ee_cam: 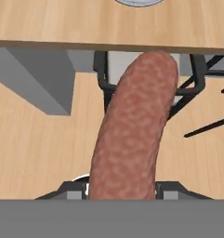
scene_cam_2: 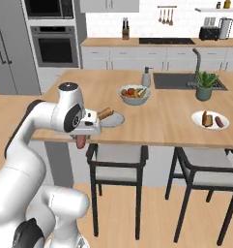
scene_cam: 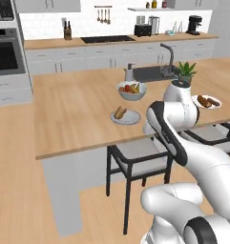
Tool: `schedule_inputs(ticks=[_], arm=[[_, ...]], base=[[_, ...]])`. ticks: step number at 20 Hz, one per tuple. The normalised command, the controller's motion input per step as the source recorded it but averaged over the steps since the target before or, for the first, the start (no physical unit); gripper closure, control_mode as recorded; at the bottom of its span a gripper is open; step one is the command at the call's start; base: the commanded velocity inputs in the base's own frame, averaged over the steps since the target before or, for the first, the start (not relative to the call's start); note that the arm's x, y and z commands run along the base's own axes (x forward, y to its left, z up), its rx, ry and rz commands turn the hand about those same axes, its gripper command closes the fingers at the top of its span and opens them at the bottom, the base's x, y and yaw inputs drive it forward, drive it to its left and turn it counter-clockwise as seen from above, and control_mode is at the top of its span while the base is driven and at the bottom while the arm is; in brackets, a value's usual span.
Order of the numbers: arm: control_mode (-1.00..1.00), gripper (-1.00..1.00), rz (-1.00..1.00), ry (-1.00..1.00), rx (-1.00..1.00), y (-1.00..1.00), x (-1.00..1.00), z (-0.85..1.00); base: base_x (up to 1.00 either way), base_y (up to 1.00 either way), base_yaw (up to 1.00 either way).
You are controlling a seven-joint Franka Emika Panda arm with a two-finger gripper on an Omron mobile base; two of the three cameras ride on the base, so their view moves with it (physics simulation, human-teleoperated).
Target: Place one bun and one sausage from the bowl on each plate.
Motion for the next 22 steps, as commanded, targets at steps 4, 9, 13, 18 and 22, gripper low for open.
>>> schedule_inputs(ticks=[4, 9, 13, 18, 22], arm=[[1.00, 1.00, 0.00, 0.00, 0.00, 0.00, 0.00, 0.00], [-1.00, 1.00, -0.07, 0.10, 0.09, -0.38, 0.52, -0.07], [-1.00, 1.00, -0.13, 0.15, 0.19, -0.43, 1.00, -0.41], [-1.00, 1.00, -0.10, 0.03, 0.12, 0.09, 1.00, -0.54], [-1.00, 1.00, -0.10, 0.08, 0.02, 0.14, 1.00, -0.57]], base=[[1.00, -0.10, -0.14], [0.40, -0.21, -0.05], [0.00, 0.00, 0.00], [0.00, 0.00, 0.00], [0.00, 0.00, 0.00]])
